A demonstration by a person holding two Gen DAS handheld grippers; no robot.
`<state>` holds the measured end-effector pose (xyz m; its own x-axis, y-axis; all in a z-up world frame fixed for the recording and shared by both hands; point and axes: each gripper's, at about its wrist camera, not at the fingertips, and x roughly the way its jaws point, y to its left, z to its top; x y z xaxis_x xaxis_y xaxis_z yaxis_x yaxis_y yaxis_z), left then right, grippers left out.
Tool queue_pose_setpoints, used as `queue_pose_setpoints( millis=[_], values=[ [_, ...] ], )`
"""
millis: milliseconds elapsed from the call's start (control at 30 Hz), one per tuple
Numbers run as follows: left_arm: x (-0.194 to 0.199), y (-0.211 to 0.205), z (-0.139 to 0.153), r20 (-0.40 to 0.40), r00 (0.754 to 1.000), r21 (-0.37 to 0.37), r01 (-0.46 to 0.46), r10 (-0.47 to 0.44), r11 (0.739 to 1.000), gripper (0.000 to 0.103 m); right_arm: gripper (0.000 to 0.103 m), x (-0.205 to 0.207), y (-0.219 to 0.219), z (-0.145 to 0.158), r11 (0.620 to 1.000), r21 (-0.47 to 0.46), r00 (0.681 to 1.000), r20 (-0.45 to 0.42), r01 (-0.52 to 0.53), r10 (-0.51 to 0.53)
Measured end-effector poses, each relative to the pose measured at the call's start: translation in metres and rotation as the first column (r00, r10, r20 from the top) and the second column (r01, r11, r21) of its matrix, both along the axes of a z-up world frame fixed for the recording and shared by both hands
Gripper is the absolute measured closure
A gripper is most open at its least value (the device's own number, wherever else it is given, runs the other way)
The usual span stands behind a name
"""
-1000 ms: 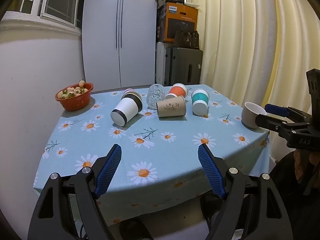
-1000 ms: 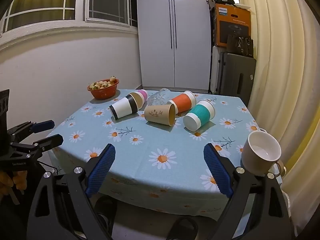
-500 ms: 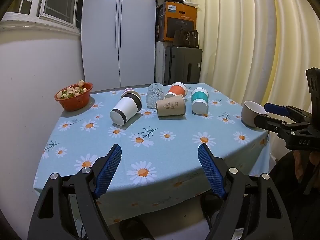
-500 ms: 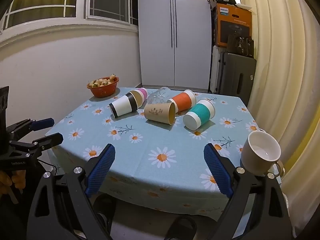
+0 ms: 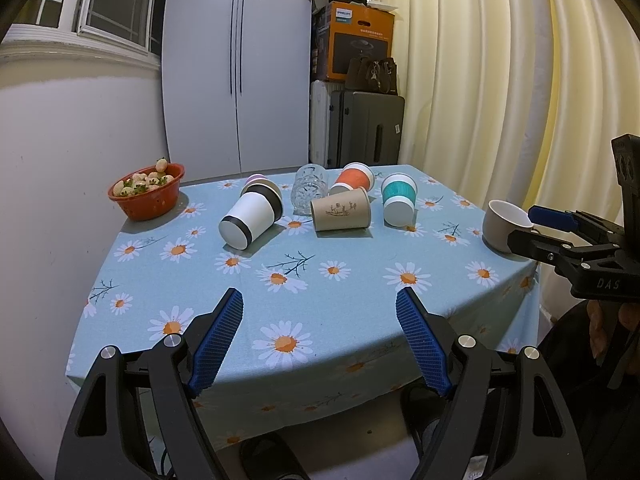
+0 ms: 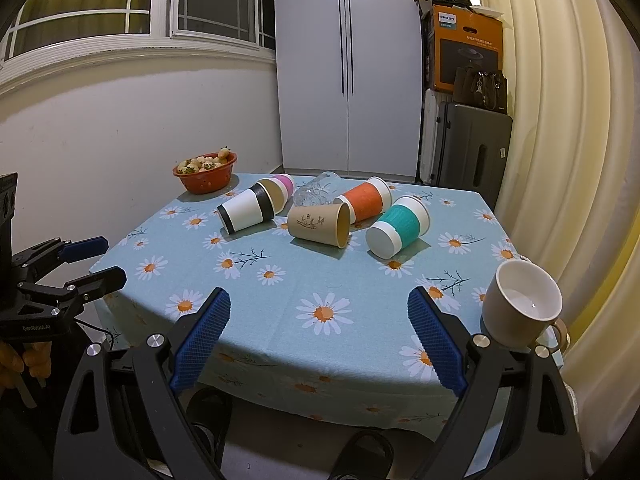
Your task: Flip cup upright
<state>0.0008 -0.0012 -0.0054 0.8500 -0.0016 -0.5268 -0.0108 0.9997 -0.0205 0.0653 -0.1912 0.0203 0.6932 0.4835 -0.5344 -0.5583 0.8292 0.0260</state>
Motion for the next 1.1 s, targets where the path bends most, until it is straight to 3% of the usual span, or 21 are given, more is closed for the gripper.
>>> queue_pose_setpoints(
  millis=[1100],
  values=[
    [0.0, -0.003, -0.001, -0.005, 1.0, 0.005, 0.006, -0.006, 1.0, 0.026, 0.014, 0.002, 0.003, -0.008, 1.0, -0.02, 1.0, -0.012, -0.004, 0.004]
  ],
)
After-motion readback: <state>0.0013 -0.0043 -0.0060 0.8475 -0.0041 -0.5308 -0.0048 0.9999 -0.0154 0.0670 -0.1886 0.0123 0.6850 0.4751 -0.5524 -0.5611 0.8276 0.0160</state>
